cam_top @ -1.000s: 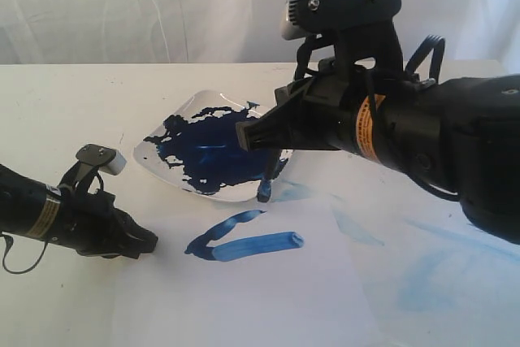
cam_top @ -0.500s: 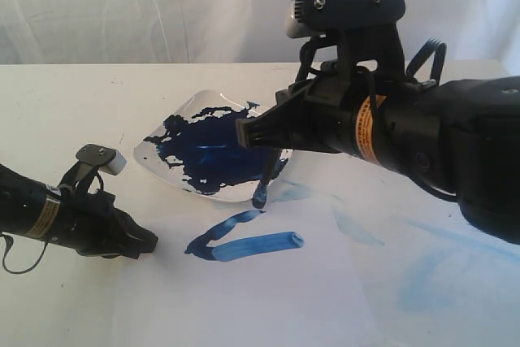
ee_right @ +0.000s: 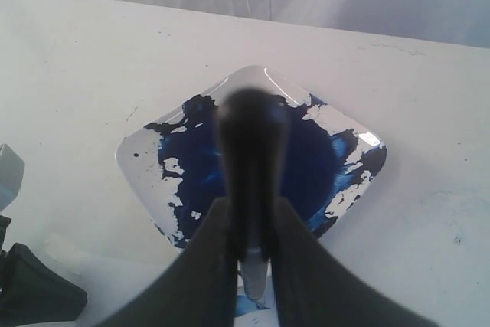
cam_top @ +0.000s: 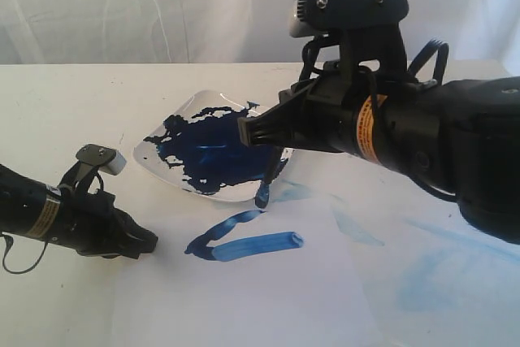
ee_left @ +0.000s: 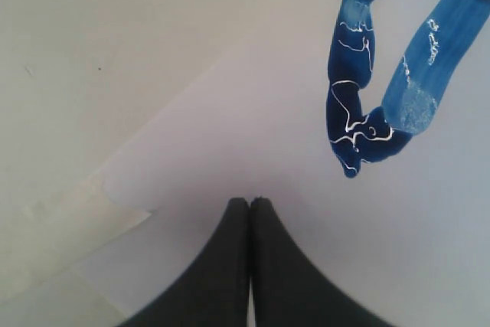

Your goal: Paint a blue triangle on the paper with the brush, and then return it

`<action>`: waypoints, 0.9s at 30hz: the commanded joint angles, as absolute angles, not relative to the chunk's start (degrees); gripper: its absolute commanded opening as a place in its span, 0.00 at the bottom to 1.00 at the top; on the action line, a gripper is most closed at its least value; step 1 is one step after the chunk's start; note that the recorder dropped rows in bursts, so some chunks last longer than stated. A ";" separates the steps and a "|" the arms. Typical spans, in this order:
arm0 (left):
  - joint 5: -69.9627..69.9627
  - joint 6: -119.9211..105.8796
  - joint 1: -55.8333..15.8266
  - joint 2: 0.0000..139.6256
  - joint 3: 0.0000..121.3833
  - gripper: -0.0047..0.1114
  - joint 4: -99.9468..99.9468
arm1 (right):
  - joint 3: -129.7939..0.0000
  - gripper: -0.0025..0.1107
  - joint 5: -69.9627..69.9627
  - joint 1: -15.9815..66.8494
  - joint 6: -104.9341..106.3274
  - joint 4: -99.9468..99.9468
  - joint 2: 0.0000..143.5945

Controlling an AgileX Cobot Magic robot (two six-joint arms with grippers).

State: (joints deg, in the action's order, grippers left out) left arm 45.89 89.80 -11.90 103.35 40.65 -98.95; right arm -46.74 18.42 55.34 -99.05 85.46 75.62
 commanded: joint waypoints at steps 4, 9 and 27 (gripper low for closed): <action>45.37 89.77 -12.13 103.70 40.41 0.04 -99.95 | -46.63 0.02 19.19 55.28 -99.45 84.90 78.21; 45.37 89.77 -12.13 103.70 40.41 0.04 -99.95 | -46.63 0.02 20.02 55.28 -100.12 84.68 78.46; 45.37 89.77 -12.13 103.70 40.41 0.04 -99.95 | -46.63 0.02 26.15 55.28 -83.46 64.41 76.49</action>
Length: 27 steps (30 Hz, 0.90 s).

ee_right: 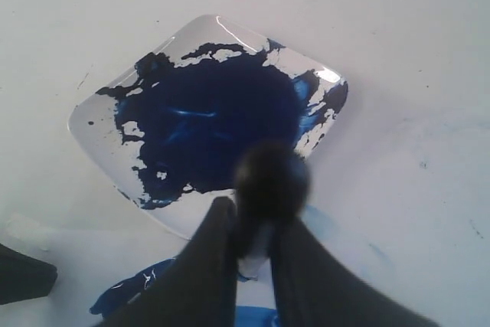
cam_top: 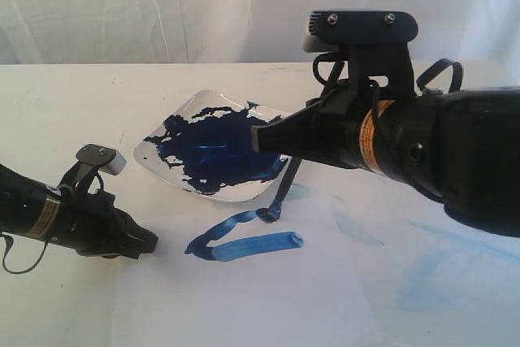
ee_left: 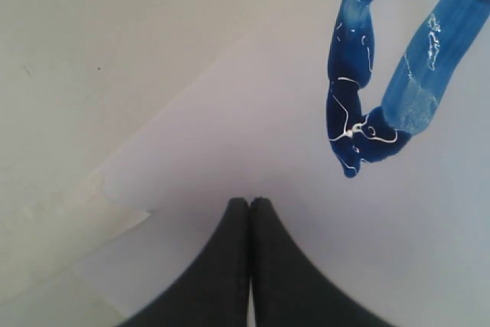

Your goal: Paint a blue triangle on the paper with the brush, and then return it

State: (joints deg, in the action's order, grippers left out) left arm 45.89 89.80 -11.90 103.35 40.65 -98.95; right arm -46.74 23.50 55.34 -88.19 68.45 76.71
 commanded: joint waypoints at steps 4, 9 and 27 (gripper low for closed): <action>45.37 89.77 -12.13 103.70 40.41 0.04 -99.95 | -46.63 0.02 27.63 55.28 -82.24 62.67 76.24; 45.37 89.77 -12.13 103.70 40.41 0.04 -99.95 | -46.63 0.02 28.29 55.28 -80.64 60.76 75.39; 45.37 89.77 -12.13 103.70 40.41 0.04 -99.95 | -46.63 0.02 29.70 55.35 -69.85 48.69 73.73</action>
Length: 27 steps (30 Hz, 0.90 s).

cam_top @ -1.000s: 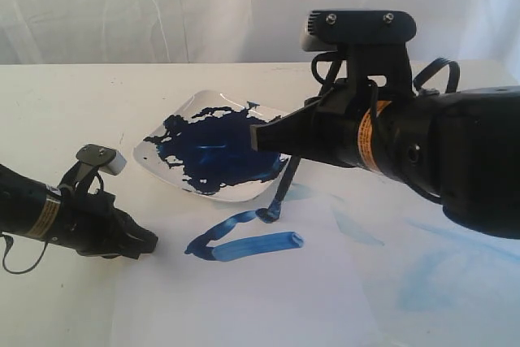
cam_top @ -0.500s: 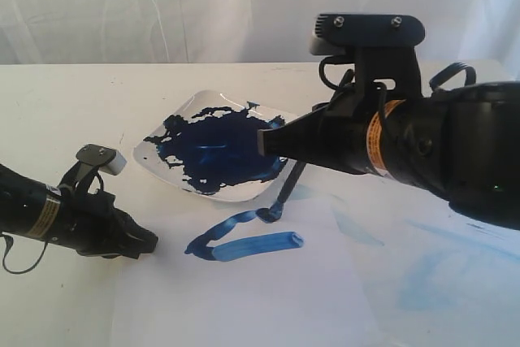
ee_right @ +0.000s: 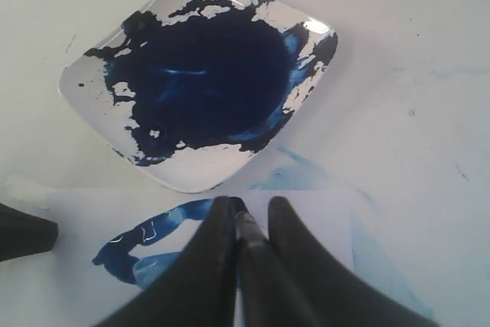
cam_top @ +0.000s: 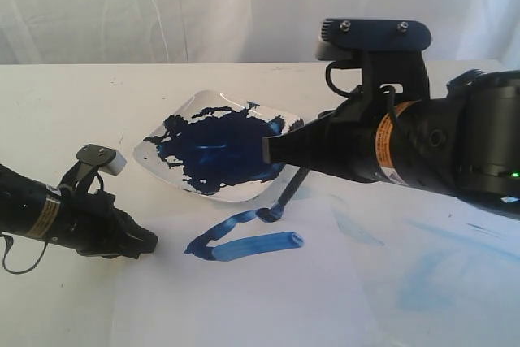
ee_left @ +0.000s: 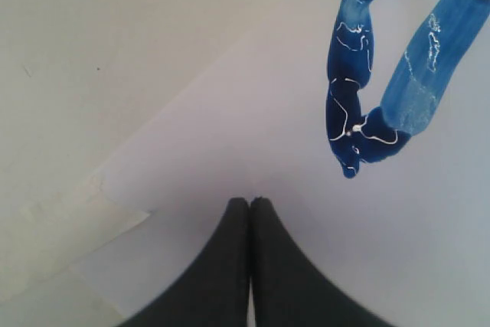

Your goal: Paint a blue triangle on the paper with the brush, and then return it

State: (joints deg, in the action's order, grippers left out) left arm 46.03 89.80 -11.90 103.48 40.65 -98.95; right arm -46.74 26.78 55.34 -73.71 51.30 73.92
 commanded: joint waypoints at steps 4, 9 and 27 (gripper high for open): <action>45.37 89.77 -12.13 103.70 40.41 0.04 -99.95 | -46.63 0.02 31.39 55.35 -69.13 47.40 73.59; 45.37 89.77 -12.13 103.70 40.41 0.04 -99.95 | -46.63 0.02 32.31 55.35 -67.12 45.29 72.56; 45.37 89.77 -12.13 103.70 40.41 0.04 -99.95 | -46.63 0.02 39.57 57.62 -63.13 40.52 67.95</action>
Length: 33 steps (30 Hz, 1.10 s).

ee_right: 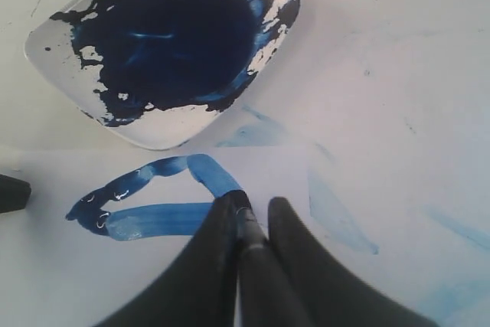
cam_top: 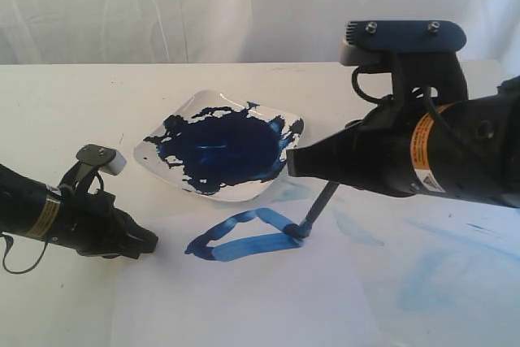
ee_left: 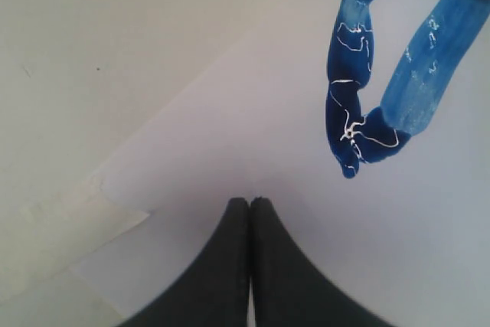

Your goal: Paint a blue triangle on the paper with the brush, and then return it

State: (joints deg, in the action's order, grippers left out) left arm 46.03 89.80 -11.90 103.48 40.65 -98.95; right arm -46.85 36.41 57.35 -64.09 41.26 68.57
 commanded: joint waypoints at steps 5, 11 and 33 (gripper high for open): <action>45.45 89.77 -12.13 103.70 40.41 0.04 -99.95 | -46.63 0.02 35.22 57.62 -63.13 41.00 67.48; 45.45 89.77 -12.13 103.70 40.41 0.04 -99.95 | -46.63 0.02 30.92 57.62 -64.81 44.32 65.14; 45.45 89.77 -12.13 103.70 40.41 0.04 -99.95 | -46.63 0.02 16.46 62.26 -62.74 38.34 68.44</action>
State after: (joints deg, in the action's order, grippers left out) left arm 46.03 89.80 -11.90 103.48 40.65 -98.95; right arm -46.73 18.03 61.22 -63.50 38.38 66.41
